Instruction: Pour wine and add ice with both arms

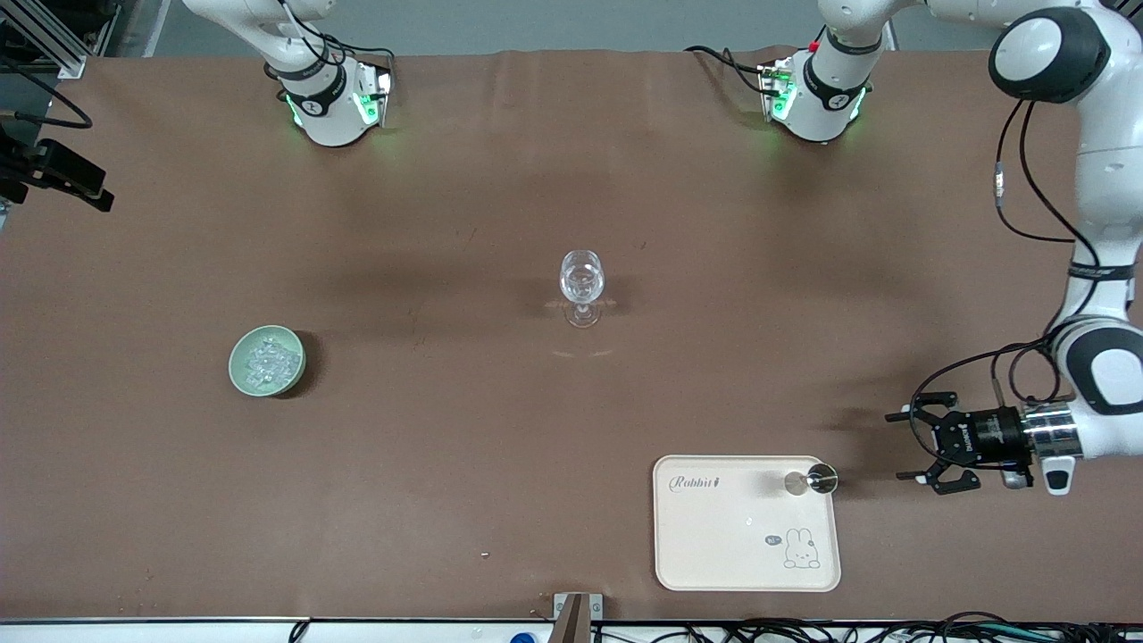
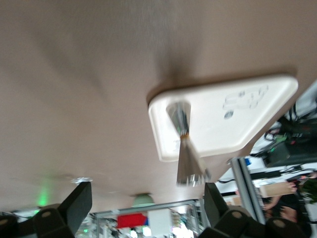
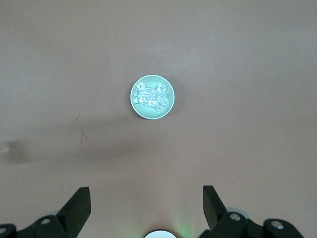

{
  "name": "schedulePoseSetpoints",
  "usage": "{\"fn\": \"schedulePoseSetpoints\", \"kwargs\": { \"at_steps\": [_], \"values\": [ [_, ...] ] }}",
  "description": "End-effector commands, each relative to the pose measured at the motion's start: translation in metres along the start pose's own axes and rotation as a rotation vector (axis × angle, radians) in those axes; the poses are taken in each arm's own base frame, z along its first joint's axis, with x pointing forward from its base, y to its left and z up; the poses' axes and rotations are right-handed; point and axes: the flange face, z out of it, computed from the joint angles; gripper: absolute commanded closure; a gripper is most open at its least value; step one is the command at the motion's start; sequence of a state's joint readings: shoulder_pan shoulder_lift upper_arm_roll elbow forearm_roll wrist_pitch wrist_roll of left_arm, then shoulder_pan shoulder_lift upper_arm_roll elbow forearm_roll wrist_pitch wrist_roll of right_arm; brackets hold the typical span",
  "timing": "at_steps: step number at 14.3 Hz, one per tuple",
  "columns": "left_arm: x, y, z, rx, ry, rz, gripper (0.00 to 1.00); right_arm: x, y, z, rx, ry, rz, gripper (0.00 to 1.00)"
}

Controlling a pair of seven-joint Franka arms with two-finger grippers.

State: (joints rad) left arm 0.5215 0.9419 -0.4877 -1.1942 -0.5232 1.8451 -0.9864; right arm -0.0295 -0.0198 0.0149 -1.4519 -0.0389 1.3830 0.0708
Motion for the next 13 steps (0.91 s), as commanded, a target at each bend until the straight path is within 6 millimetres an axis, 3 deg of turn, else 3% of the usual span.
{"fn": "schedulePoseSetpoints", "kwargs": {
  "at_steps": [1,4,7,11,13],
  "values": [
    [-0.062,0.0,-0.039,0.078,0.119,0.073,0.0,-0.004,0.006,-0.004,0.036,0.005,0.012,0.0],
    [-0.133,0.001,-0.074,0.15,0.246,0.181,0.0,-0.009,0.004,-0.005,0.037,0.016,0.006,0.0],
    [-0.213,-0.005,-0.095,0.235,0.362,0.29,0.0,-0.008,-0.002,-0.007,0.039,0.031,-0.004,0.0],
    [-0.312,-0.021,-0.103,0.338,0.455,0.475,0.0,-0.007,0.001,-0.008,0.04,0.037,0.0,0.0],
    [-0.351,-0.031,-0.098,0.411,0.501,0.587,0.0,-0.006,0.002,-0.007,0.038,0.037,0.004,0.01]
  ]
}}
